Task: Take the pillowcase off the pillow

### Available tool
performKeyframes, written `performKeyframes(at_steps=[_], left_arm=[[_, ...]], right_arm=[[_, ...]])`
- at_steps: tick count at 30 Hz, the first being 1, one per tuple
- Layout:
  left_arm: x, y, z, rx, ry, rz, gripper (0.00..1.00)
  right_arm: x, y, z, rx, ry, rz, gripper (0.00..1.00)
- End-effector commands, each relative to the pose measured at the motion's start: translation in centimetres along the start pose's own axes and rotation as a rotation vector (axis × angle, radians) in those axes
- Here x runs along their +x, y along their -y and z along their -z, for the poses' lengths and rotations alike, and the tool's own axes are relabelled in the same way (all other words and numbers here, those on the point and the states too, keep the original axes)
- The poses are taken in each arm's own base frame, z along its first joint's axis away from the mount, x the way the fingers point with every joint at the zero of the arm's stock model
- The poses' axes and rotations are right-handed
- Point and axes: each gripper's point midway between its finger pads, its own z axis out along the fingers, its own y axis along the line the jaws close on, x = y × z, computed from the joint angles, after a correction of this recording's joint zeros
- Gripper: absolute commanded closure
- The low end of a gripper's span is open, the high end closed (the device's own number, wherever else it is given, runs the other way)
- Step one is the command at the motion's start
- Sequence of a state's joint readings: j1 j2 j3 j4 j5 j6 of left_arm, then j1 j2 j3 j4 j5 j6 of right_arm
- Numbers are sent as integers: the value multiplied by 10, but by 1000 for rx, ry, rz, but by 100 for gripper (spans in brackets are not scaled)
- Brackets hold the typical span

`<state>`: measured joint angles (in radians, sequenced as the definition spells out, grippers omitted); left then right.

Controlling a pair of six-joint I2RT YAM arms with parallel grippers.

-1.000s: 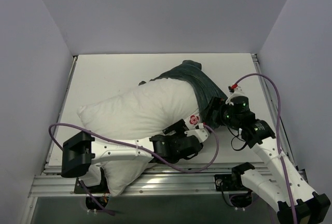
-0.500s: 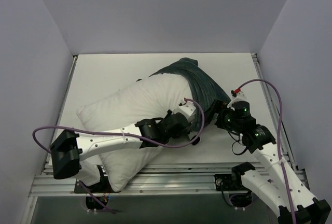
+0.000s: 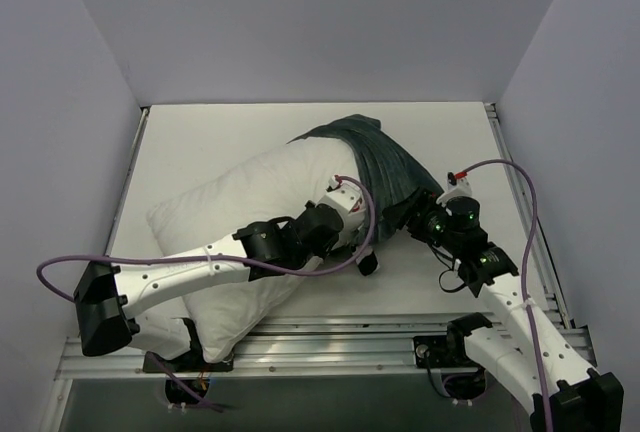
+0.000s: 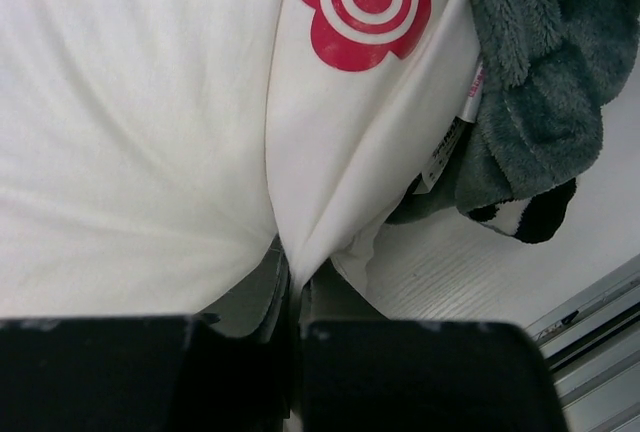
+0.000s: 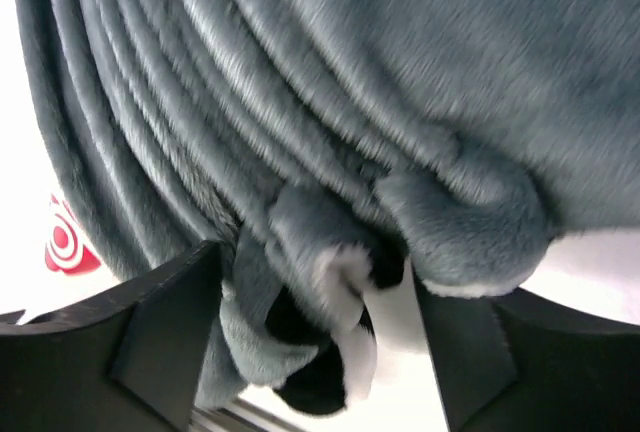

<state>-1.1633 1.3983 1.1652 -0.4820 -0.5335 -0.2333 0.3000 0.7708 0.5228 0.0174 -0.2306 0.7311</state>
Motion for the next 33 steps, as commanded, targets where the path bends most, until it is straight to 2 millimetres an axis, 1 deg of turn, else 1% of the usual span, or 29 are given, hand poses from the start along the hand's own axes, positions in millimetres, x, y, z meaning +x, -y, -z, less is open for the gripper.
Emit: performKeyframes(at_steps=[1,2,4,5,6,7,8,9,10,11,12,13,14,15,16,17,18,19,20,21,22,23,24,26,28,33], left_arm=[[-27,-15,21,-6,82,78,98],[-25,-16,22,-10,79,87,98],[-26,-22,26,-15,90,109,98],[-25,-24,26,-21,88,122,98],[-26,-30,28,-36,93,134,98],[-26,-38,33,-53,92,140,98],[-26,-50,33,-85,85,154,98],[-29,-60,37,-113,89,167,98],[-27,-75,43,-155,79,170,98],[-25,-96,44,-206,69,196,98],[-27,-110,51,-238,76,217,98],[-22,-125,56,-277,60,226,98],[-19,-149,60,-338,51,258,98],[-19,-162,68,-363,63,283,98],[-16,-174,74,-391,56,297,98],[-14,-184,78,-417,55,313,98],[-12,-203,86,-460,65,350,98],[-9,-211,90,-479,66,362,98],[-6,-216,92,-485,62,372,98],[-5,-227,100,-513,78,398,98],[-3,-230,104,-520,81,408,98],[0,-232,105,-522,82,413,98],[0,-234,111,-529,96,421,98],[8,-238,115,-555,86,422,98],[14,-243,119,-574,82,429,98],[32,-248,122,-600,54,445,98]], right_arm=[[-26,-25,-6,-119,84,-10,34],[-31,-25,-7,-120,96,-11,45],[-35,-22,-13,-102,98,-17,55],[-37,-19,-16,-83,98,-21,62],[-43,-17,-17,-64,103,-28,81],[-45,-10,-21,-26,102,-28,90],[-51,-6,-22,4,112,-34,96],[-55,0,-21,40,109,-41,100],[-75,-1,-19,57,153,-41,100],[-86,-3,-17,62,176,-39,100],[-96,-4,-15,75,190,-37,100],[-125,-16,-5,64,256,-31,100],[-141,-18,0,81,295,-23,100],[-153,-17,3,102,311,-25,100],[-184,-30,16,91,385,-20,100],[-199,-33,22,96,416,-17,100],[-206,-30,23,121,412,-25,100],[-217,-35,28,115,433,-25,100],[-242,-38,42,117,493,-31,100],[-249,-37,43,120,498,-37,100],[-258,-38,49,122,518,-40,100],[-272,-37,59,126,553,-45,100],[-275,-37,57,119,542,-46,100],[-284,-31,65,130,557,-56,100],[-285,-28,65,129,551,-56,100],[-288,-17,71,159,532,-49,100]])
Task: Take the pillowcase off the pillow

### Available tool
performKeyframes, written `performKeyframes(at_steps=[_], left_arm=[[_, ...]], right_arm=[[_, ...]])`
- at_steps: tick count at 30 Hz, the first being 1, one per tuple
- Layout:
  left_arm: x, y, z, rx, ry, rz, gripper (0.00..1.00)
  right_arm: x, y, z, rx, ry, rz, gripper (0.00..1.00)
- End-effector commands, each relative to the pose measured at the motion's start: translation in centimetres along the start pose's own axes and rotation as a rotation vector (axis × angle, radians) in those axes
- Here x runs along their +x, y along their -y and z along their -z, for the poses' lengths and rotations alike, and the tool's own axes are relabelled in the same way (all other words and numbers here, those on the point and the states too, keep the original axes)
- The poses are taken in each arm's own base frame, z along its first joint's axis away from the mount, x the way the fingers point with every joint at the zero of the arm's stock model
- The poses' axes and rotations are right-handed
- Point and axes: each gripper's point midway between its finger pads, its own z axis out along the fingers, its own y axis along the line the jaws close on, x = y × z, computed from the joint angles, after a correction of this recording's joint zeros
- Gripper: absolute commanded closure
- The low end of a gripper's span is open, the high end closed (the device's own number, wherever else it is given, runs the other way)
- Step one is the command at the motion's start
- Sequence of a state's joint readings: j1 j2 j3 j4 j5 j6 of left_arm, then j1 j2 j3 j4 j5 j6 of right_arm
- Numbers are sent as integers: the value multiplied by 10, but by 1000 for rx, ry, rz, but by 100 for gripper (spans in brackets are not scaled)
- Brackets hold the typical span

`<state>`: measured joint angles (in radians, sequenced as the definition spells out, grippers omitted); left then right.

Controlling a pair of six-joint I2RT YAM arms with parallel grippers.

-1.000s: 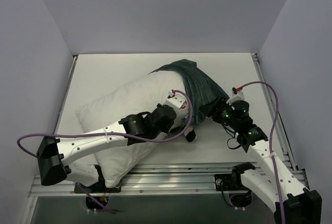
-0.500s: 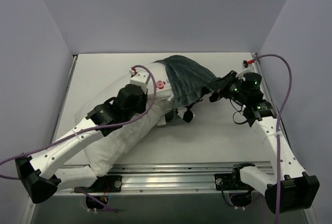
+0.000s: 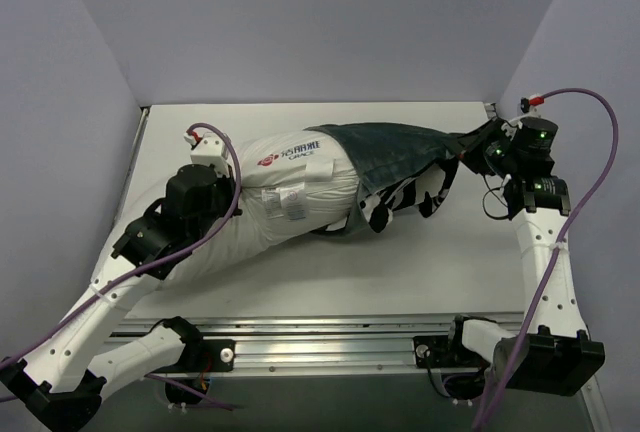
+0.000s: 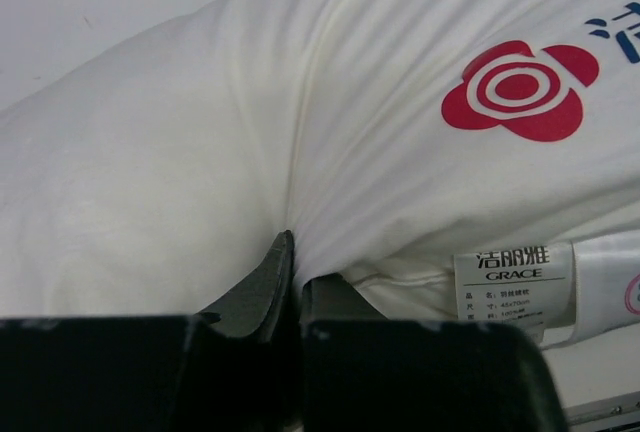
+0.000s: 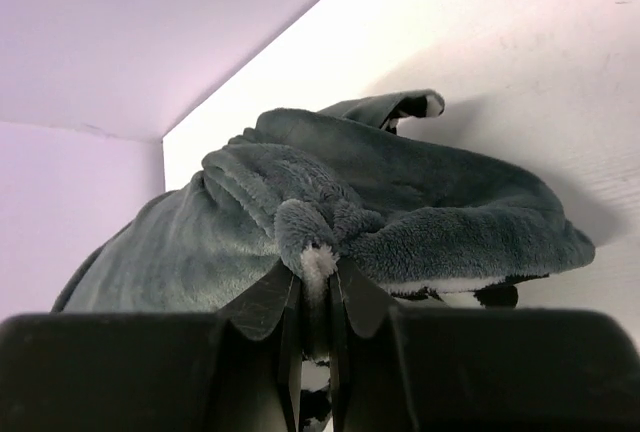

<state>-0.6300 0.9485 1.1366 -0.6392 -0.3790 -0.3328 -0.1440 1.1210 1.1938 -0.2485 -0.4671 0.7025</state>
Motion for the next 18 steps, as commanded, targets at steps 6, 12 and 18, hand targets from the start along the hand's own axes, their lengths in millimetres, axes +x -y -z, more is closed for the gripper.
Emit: performKeyframes(at_steps=[6,12,18], left_arm=[[19,-75,15,-285,-28,-47,98],[36,-47,3,-118,-42,-23,98],[45,-42,-4,-102,-73,-17,98]], right_arm=[[-70,18,4,111,167,119,72],[-16,11,7,132,75,286,94],[53,-13,7,-60,-107,348,40]])
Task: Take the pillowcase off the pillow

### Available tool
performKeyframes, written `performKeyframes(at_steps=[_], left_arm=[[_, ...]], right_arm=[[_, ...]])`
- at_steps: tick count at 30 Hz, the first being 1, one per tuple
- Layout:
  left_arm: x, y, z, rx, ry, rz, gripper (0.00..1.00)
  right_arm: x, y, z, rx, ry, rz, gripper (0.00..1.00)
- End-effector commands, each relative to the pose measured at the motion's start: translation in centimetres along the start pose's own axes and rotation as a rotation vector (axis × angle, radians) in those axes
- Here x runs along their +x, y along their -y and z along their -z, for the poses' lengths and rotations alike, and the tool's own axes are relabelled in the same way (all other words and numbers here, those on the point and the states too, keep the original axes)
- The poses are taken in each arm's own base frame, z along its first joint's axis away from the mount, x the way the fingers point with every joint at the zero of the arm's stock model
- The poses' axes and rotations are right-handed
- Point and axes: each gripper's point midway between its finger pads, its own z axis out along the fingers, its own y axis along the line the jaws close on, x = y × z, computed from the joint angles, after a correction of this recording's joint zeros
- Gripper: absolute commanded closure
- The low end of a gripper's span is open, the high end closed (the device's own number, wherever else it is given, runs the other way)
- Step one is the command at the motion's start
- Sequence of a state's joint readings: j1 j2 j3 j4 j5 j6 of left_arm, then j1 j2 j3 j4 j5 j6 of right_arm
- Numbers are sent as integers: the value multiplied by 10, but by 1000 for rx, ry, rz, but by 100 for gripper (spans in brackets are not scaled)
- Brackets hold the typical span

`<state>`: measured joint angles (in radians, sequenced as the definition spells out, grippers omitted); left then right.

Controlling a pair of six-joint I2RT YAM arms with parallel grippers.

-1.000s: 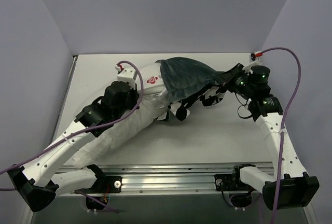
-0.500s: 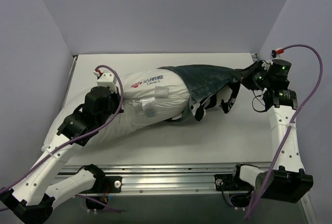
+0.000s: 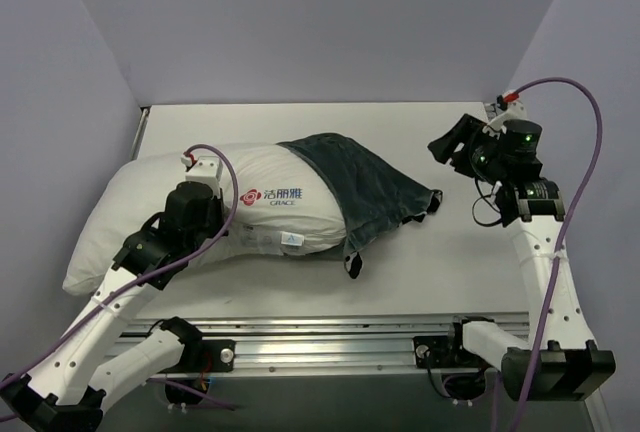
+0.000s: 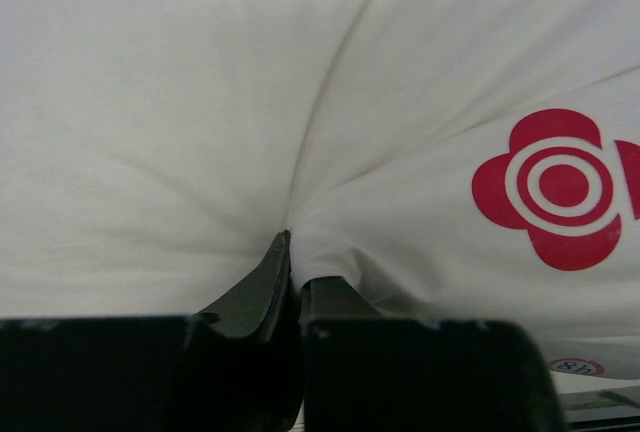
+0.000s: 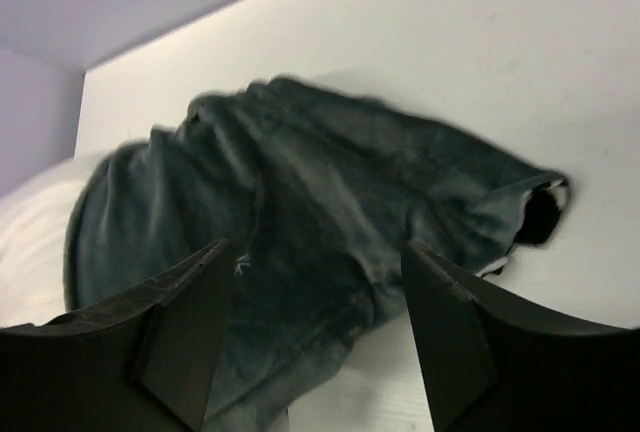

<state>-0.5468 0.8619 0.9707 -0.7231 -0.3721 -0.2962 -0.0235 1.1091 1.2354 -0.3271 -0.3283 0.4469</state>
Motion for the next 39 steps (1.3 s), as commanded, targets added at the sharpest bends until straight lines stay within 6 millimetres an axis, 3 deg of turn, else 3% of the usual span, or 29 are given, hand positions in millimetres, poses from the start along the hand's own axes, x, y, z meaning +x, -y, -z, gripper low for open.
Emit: performKeyframes(at_steps=[1,2,3,5,6,7,10,14,18,20,21,22,24,25,27,28,31,37,39], left_arm=[[-19,4,-3,11,61,44,98],[-18,5,-3,12,59,46,98],[-19,6,-3,17,59,48,98],[-19,8,-2,27,60,50,98],[-18,7,-3,24,56,48,98],[-19,7,-2,24,56,48,98],[-16,7,-3,18,41,42,98],[-13,7,-4,19,34,44,98],[-10,5,-4,8,24,41,98],[-12,2,-3,-4,27,40,98],[-11,1,-2,-8,24,38,98],[-12,-1,-1,-14,25,34,98],[-13,-8,4,-41,32,26,98],[-12,-10,5,-52,34,21,98],[-13,-16,8,-76,39,14,98],[-13,-19,9,-86,42,11,98],[-11,-25,10,-117,41,6,98],[-11,-33,14,-161,40,28,98],[-17,-34,20,-156,64,40,98]], right_arm=[[49,-33,4,-171,-111,11,36],[63,-41,3,-200,-134,-6,28],[89,-61,6,-275,-171,9,24],[112,-88,11,-367,-191,31,17],[126,-95,15,-388,-209,53,16],[152,-108,22,-425,-263,98,15],[179,-115,29,-419,-275,194,14],[195,-124,33,-450,-286,269,14],[212,-121,19,-411,-319,318,16],[217,-114,13,-371,-317,328,23],[212,-106,7,-319,-286,331,26],[213,-96,4,-271,-285,340,38],[206,-79,-1,-191,-260,354,51],[203,-66,-3,-130,-246,360,66],[193,-46,-6,-59,-227,340,76],[190,-37,-5,-34,-228,334,85],[166,-10,-2,50,-174,278,98],[124,27,2,191,-82,180,100],[120,32,0,198,-84,148,100]])
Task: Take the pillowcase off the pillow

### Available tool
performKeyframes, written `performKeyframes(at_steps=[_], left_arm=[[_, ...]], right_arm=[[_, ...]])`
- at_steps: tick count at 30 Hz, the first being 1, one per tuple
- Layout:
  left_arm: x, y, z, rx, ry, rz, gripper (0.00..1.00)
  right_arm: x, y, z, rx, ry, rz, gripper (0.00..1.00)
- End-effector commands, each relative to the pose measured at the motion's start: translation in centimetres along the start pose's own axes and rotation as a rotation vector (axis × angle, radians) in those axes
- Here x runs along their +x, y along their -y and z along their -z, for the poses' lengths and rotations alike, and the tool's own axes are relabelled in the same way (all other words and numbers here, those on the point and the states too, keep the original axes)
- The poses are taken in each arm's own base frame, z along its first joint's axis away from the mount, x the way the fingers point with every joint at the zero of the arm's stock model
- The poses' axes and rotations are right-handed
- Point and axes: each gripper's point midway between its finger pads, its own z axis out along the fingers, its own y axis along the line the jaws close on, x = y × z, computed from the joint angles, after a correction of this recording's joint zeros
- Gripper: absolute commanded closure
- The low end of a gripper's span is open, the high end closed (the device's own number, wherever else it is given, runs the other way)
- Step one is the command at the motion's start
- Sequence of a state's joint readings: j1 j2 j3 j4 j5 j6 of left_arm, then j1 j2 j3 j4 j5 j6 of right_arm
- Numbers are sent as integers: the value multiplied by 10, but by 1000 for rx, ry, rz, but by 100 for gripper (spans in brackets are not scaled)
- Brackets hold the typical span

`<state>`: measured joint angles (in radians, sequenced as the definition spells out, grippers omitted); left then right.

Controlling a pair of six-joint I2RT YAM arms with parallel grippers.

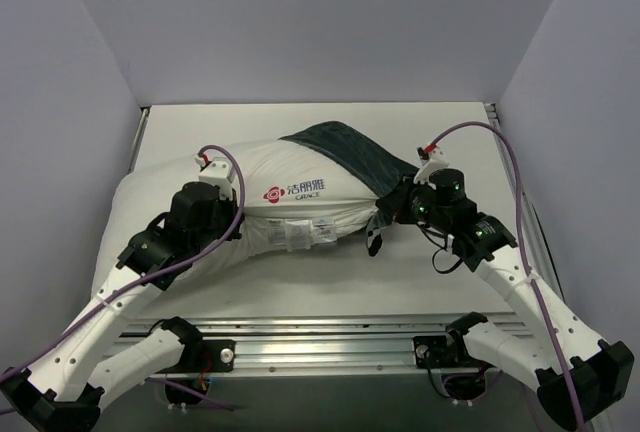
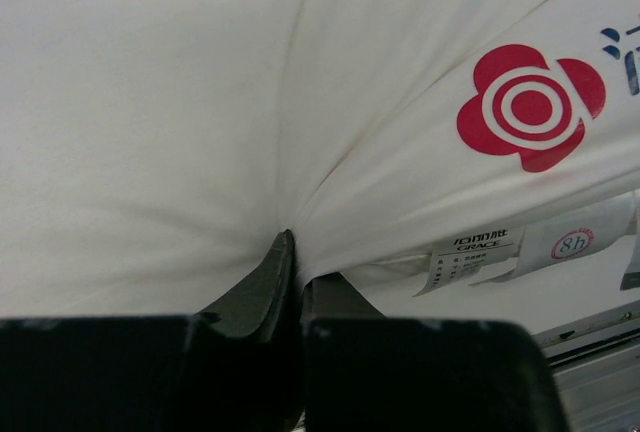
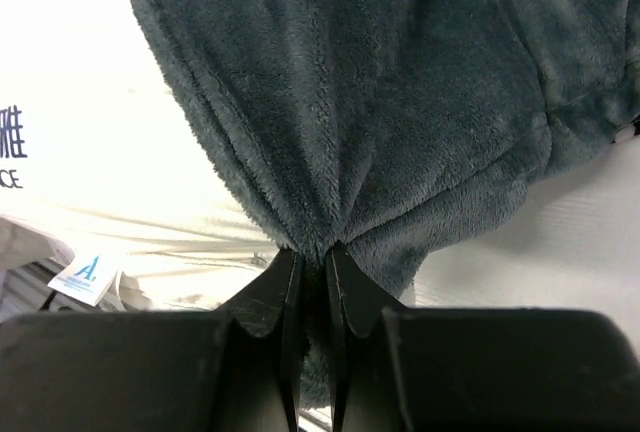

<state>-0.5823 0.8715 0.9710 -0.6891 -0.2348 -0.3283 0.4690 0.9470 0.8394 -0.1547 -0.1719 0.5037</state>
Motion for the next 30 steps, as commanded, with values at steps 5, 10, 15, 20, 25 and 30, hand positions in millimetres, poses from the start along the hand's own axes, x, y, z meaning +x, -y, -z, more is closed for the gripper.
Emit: performKeyframes(at_steps=[5,10,15,20,25,30], left_arm=[[-31,-72,43,-343,120,-3,98],[-10,-81,38,-386,58,-10,98],[-1,-84,37,-397,40,16,98],[-32,-60,38,-277,130,65,98],[-126,-40,78,-203,354,119,98],[-220,-38,126,-238,552,93,98]], right_arm=[[-34,83,15,276,102,-78,100],[-25,66,13,165,81,-67,99],[-15,94,25,288,72,-85,100],[-55,94,32,345,162,-115,100],[-168,87,62,467,413,-141,100],[-269,82,90,532,601,-139,100]])
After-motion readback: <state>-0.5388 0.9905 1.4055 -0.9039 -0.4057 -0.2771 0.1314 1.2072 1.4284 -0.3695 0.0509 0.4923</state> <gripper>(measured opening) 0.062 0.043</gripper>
